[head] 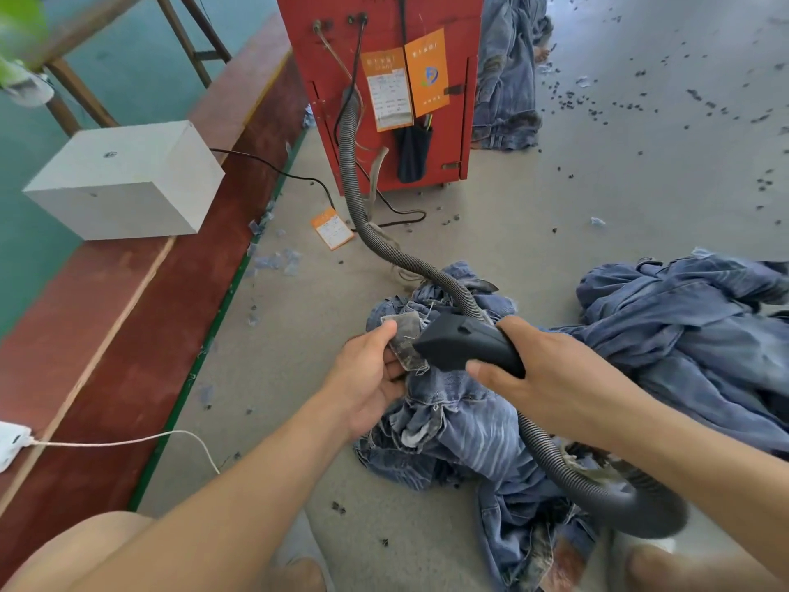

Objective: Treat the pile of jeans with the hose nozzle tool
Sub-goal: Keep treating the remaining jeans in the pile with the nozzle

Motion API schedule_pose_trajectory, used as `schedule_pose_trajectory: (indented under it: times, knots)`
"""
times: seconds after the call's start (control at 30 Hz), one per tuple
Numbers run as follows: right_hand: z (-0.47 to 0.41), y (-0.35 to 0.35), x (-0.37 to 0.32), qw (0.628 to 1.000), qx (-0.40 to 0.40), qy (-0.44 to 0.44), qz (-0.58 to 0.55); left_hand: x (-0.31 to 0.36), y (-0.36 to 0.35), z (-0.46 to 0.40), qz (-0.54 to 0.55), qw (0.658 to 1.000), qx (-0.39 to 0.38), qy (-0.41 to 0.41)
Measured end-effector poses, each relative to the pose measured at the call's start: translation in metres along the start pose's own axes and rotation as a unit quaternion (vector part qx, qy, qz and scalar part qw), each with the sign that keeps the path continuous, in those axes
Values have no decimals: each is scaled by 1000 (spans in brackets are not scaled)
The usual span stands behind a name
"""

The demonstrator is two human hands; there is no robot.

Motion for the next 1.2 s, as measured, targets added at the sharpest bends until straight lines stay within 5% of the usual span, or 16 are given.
schedule_pose_trajectory:
  times: [0.13,0.3,0.5,0.7,0.9,1.1,1.2]
  knots:
    - [2,10,7,998,26,-14,-52,1,1,-1,20,1000,17,3]
    - [9,-4,2,999,-48,-8,13,-3,0,-3,65,998,5,21]
    - [-6,21,13,996,61,-53,-39,-9,-6,-2,59,998,-6,38]
    - [8,-6,-3,998,-57,19,-4,-4,0,-3,82,996,-2,31]
    - [-12,18,13,996,18,-50,-69,-15,-7,-2,56,997,-39,31]
    - [-2,-2,7,998,-56,-25,-30,-16,-3,-2,99,994,-44,14]
    - [-12,-7,11,998,-28,-54,-24,-19,-5,-2,122,992,-41,8]
Point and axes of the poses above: each hand's wrist, its own z-axis away from the middle knuckle, its own y-axis out of the back of the hand, x = y × z, the point moved 6 cm from there along -z, towards the middle knuckle, and after that the axes turned 12 degrees about -x, right-handed, at the moved point
